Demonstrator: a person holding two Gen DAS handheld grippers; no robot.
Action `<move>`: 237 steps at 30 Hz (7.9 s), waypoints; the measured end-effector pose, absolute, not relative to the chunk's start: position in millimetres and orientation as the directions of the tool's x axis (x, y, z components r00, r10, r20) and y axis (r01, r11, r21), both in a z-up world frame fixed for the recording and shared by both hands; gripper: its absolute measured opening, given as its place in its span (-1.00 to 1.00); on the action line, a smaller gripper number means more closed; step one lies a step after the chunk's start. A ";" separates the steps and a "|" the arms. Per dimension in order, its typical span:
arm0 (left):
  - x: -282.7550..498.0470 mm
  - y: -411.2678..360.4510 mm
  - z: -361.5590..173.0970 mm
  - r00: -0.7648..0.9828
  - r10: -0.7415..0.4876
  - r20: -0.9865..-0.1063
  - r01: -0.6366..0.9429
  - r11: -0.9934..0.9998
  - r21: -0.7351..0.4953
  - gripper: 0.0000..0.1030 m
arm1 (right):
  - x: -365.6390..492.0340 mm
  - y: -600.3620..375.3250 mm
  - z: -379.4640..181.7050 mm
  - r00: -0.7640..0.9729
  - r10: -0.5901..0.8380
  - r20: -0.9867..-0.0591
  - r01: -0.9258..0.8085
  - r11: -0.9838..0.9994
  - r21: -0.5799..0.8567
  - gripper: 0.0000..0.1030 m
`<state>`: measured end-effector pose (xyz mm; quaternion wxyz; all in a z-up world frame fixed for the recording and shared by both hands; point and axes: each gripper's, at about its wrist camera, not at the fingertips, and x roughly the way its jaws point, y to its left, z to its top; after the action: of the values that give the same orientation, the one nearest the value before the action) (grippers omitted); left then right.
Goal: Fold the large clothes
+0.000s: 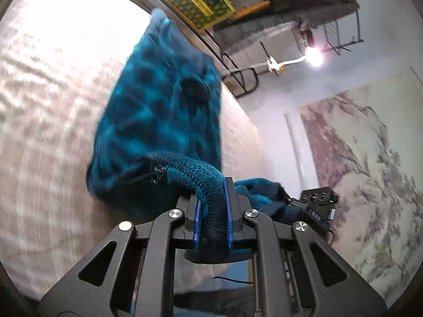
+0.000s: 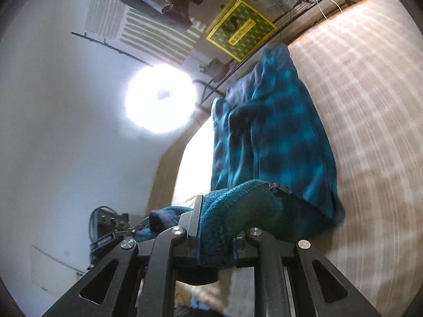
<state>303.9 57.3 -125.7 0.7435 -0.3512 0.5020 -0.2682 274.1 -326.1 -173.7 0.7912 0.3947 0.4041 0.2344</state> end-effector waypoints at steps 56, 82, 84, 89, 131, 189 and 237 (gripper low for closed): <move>403.4 65.6 -158.0 0.402 -0.612 -0.681 0.067 0.762 -0.645 0.21 | 373.2 -324.5 -183.2 0.548 0.350 -0.760 -0.054 0.921 0.386 0.22; 378.7 -2.4 -187.8 0.426 -0.407 -0.808 0.221 0.913 -0.344 -0.54 | 334.4 -319.1 -177.4 0.565 0.258 -0.784 -0.109 0.965 0.238 -0.32; 377.0 -5.5 -182.2 0.450 -0.413 -0.792 0.238 0.910 -0.340 -0.54 | 334.1 -312.6 -166.7 0.606 0.281 -0.744 -0.131 0.958 0.255 -0.32; 389.1 -10.6 -185.6 0.447 -0.417 -0.791 0.221 0.909 -0.354 -0.54 | 348.2 -275.1 -160.6 0.591 0.366 -0.719 -0.239 0.930 0.278 -0.32; 615.1 49.9 -233.4 0.485 -0.456 -0.747 0.342 0.884 -0.318 -0.52 | 610.6 -150.9 -259.2 0.162 0.598 -0.785 -0.344 0.780 0.523 -0.79; 653.4 17.5 -179.6 0.548 -0.571 -0.611 0.292 0.815 -0.501 -0.91 | 606.7 -334.4 -230.5 0.645 0.461 -0.609 -0.185 0.868 0.461 -0.84; 242.5 67.4 -76.8 0.521 -0.537 -0.663 0.450 0.833 -0.321 0.22 | 151.5 -302.8 -54.5 0.708 0.467 -0.530 -0.360 0.884 0.298 -0.14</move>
<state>242.5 67.4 -76.8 0.8704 -0.0545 0.3988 -0.2836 151.5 -302.8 -54.5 0.9200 0.0862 0.3092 0.2248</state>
